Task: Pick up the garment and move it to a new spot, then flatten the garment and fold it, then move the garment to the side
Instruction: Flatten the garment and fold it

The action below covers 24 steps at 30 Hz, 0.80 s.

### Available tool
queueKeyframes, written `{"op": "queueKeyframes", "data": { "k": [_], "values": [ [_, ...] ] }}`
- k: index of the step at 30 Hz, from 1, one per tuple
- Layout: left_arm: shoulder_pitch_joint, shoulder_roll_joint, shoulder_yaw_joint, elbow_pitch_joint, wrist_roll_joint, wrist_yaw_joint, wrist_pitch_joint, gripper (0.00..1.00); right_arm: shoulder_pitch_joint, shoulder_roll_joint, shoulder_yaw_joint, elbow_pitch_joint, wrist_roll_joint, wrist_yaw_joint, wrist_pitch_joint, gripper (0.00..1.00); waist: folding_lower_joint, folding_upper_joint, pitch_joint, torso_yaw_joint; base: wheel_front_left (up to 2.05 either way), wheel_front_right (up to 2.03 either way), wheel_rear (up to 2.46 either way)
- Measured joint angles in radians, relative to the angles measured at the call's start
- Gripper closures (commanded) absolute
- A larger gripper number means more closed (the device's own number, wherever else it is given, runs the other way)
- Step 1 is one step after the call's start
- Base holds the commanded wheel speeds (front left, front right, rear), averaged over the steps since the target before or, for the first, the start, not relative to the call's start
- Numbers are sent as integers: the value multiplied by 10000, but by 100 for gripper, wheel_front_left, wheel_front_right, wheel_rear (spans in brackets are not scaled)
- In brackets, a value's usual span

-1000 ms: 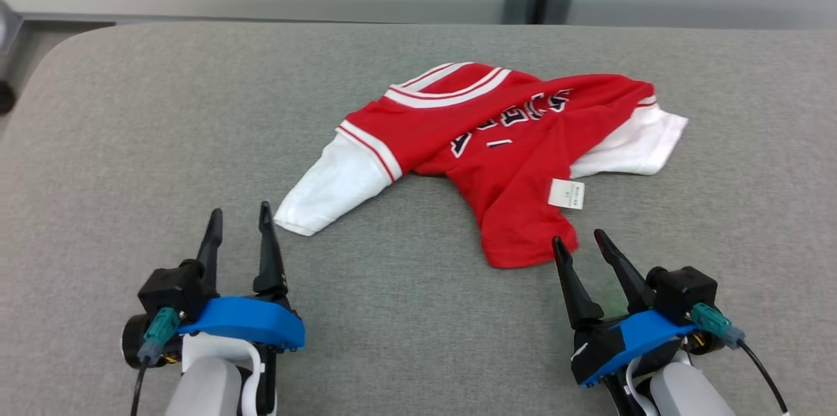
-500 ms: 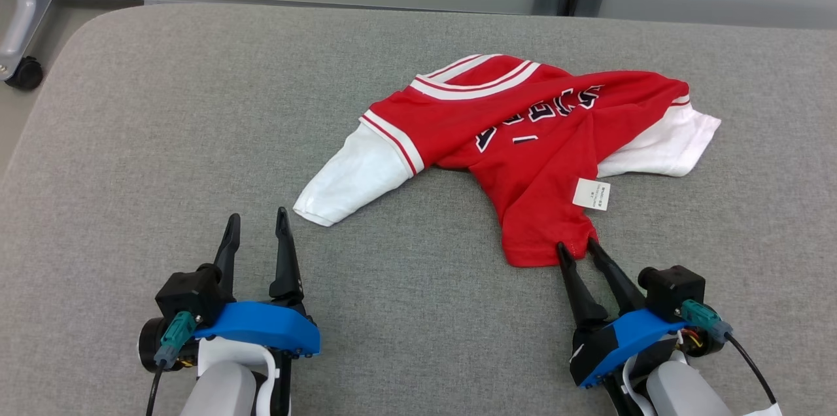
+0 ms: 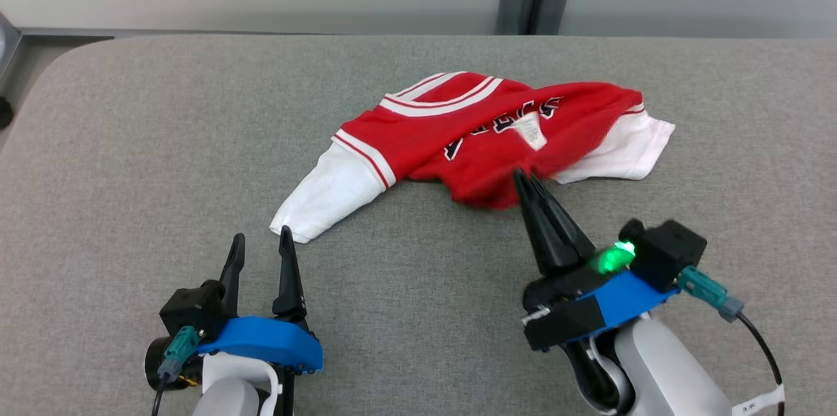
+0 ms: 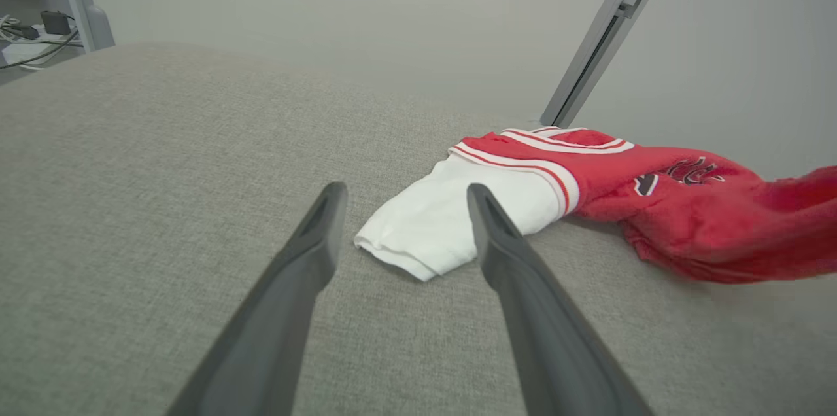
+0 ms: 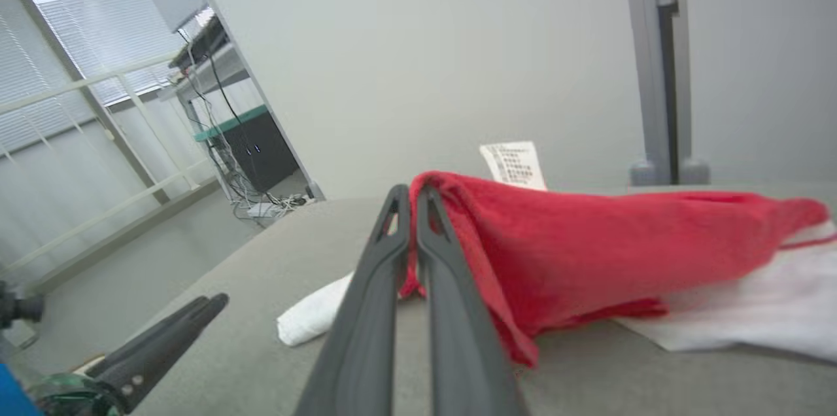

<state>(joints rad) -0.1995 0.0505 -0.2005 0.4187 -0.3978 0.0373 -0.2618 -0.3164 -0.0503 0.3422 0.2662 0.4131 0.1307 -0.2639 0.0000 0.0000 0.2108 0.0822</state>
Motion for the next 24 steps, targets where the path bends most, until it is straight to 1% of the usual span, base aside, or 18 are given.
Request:
{"op": "queueKeyframes", "data": {
  "k": [3,5,9,11,16,20,22,24],
  "values": [
    [114,0,12,86,-61,-23,0,0,-478,0,702,-1101,639,0,2,100,0,0,-214,-77,0,0,0],
    [175,2,29,148,-58,-35,0,0,-867,17,957,-1801,934,0,0,100,0,0,-379,-113,0,0,0],
    [518,0,161,274,50,-136,0,0,-1395,13,895,-2922,1517,0,-2,100,0,0,-743,-154,0,0,0],
    [702,8,257,357,119,-201,0,0,-1510,12,744,-3233,1753,0,-2,100,0,0,-900,-195,0,0,0],
    [1044,2,445,441,211,-286,0,0,-1821,0,366,-3620,2207,-2,0,100,0,0,-1134,-356,0,0,0],
    [1188,2,554,497,280,-303,0,0,-2305,-130,299,-3783,2215,0,0,100,-1,0,-1260,-459,0,0,0],
    [1194,2,520,514,268,-309,0,0,-2322,-435,13,-3402,2038,0,-2,100,-1,0,-1285,-454,0,0,0],
    [1191,0,433,514,167,-336,0,0,-2246,-869,-245,-2583,1937,0,4,100,-1,0,-1266,-410,0,0,0]
  ]
}}
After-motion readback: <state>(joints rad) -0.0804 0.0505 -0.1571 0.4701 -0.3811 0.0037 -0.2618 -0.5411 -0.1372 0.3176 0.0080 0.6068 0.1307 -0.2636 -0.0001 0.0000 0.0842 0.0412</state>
